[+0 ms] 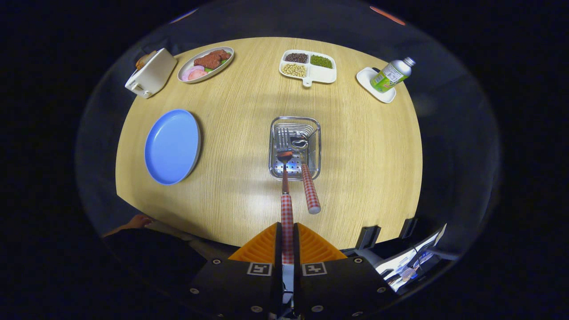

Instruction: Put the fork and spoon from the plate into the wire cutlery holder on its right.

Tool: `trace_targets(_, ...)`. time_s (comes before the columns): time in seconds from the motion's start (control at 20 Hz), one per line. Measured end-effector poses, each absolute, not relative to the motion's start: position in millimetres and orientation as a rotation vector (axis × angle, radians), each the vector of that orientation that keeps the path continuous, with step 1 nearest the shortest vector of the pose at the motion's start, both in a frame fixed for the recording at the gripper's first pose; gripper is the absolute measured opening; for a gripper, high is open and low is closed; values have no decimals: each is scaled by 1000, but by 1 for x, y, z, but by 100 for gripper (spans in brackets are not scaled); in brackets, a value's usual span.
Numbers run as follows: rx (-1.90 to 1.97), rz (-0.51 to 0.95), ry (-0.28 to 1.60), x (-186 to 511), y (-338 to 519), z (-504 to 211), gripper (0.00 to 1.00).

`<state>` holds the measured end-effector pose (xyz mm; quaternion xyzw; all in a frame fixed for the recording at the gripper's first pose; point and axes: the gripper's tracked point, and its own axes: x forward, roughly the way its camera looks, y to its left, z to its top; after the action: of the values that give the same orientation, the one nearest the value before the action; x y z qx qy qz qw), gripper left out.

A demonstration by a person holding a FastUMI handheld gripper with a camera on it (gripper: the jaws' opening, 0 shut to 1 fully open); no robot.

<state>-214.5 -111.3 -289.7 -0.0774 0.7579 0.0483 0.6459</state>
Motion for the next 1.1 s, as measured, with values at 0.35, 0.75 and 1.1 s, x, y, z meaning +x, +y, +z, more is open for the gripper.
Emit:
trace_targets(0.35,-139,144,1886,-204,-109,-296,11)
trace_targets(0.75,-10,86,1962,-189,-99,-305,11)
trace_targets(1.1,98,29,1930,-174,-98,-304,14)
